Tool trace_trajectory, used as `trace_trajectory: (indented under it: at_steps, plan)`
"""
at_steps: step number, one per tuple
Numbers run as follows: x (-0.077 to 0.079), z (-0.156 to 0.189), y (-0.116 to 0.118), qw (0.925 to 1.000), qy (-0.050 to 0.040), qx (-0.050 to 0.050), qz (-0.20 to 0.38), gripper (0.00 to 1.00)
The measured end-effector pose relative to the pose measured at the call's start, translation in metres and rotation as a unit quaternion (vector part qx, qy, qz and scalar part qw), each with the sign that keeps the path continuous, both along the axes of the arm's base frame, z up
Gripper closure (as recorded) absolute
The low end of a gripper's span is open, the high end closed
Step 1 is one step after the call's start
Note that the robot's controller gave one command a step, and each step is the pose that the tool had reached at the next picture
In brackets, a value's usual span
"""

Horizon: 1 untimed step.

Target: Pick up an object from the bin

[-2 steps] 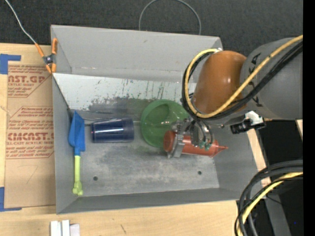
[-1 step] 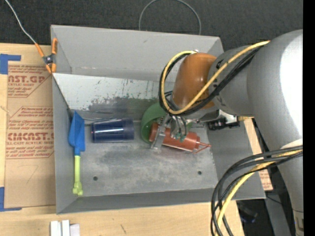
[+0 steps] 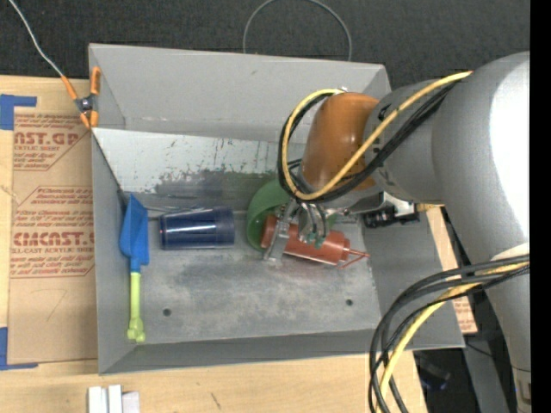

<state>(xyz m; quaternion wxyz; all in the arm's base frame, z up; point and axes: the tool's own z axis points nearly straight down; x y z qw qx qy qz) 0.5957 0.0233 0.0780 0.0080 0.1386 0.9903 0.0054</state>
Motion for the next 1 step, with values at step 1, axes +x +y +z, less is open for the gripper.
trace_trajectory:
  at_steps: [1]
  plan:
    - [-0.0096, 0.0863, 0.0012, 1.0000, 0.0005, 0.001, 0.004, 1.00]
